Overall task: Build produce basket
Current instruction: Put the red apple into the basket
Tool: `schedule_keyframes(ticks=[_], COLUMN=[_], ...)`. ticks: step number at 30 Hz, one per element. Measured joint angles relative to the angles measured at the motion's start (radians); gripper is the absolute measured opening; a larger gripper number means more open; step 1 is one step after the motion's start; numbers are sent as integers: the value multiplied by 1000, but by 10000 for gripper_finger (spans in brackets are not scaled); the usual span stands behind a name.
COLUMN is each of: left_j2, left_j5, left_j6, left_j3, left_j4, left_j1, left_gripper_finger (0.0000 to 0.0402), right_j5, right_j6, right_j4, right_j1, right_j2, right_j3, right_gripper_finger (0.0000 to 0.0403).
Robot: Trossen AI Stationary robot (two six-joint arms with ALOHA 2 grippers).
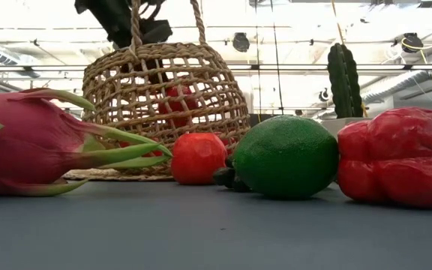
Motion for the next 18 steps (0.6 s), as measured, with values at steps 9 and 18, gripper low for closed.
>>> schedule_keyframes(ticks=[9, 18], left_j2=[90, 135], left_j5=[15, 22], left_j6=[-12, -8], left_j3=[0, 0], left_j4=[28, 34], left_j1=[15, 22], left_gripper_finger=[7, 8], right_j5=[0, 0], right_j6=[6, 4], right_j4=[-14, -14], right_j1=[0, 0], right_j2=[0, 0], right_j3=[0, 0], right_gripper_finger=[398, 398])
